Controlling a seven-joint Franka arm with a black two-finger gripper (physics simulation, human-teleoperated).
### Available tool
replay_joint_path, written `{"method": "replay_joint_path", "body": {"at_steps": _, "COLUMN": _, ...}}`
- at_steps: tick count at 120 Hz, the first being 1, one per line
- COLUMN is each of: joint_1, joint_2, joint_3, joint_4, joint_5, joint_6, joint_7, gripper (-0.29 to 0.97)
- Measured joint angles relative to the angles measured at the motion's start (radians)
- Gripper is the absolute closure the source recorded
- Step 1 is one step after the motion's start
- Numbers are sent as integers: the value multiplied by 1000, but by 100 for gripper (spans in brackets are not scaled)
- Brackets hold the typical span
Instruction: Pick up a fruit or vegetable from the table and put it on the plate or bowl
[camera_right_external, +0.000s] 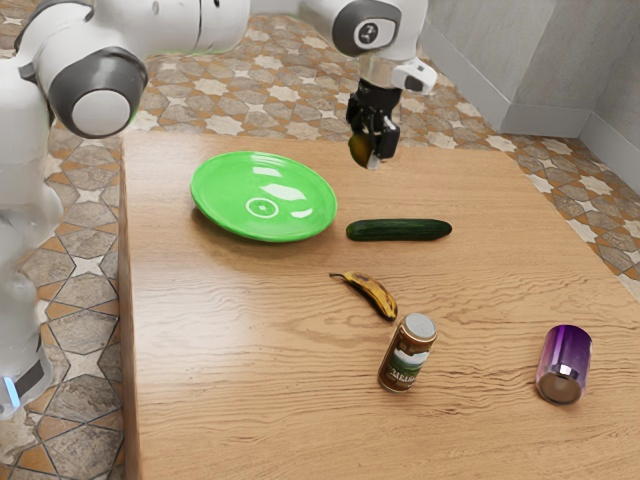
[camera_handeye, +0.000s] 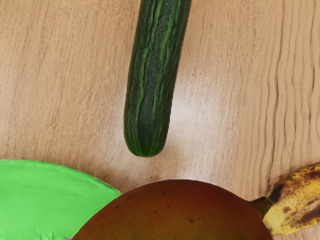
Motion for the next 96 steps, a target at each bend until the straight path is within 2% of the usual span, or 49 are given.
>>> {"method": "replay_joint_path", "body": {"at_steps": 9, "joint_1": -273, "joint_2": -41, "joint_3": 307, "joint_4": -95, "joint_5": 5, "joint_6": 4, "joint_7": 4, "gripper": 31}}
{"method": "replay_joint_path", "body": {"at_steps": 13, "joint_1": -369, "joint_2": -48, "joint_3": 416, "joint_4": -122, "joint_5": 6, "joint_6": 5, "joint_7": 6, "gripper": 31}}
{"method": "replay_joint_path", "body": {"at_steps": 18, "joint_1": -432, "joint_2": -51, "joint_3": 494, "joint_4": -142, "joint_5": 7, "joint_6": 7, "joint_7": 8, "gripper": 31}}
{"method": "replay_joint_path", "body": {"at_steps": 25, "joint_1": -467, "joint_2": -53, "joint_3": 562, "joint_4": -168, "joint_5": 8, "joint_6": 9, "joint_7": 11, "gripper": 31}}
{"method": "replay_joint_path", "body": {"at_steps": 38, "joint_1": -476, "joint_2": -52, "joint_3": 625, "joint_4": -185, "joint_5": 9, "joint_6": 11, "joint_7": 16, "gripper": 31}}
{"method": "replay_joint_path", "body": {"at_steps": 58, "joint_1": -466, "joint_2": -52, "joint_3": 643, "joint_4": -195, "joint_5": 10, "joint_6": 13, "joint_7": 21, "gripper": 31}}
{"method": "replay_joint_path", "body": {"at_steps": 74, "joint_1": -463, "joint_2": -52, "joint_3": 647, "joint_4": -196, "joint_5": 5, "joint_6": 13, "joint_7": 25, "gripper": 12}}
{"method": "replay_joint_path", "body": {"at_steps": 96, "joint_1": -464, "joint_2": -48, "joint_3": 646, "joint_4": -196, "joint_5": 0, "joint_6": 12, "joint_7": 29, "gripper": 3}}
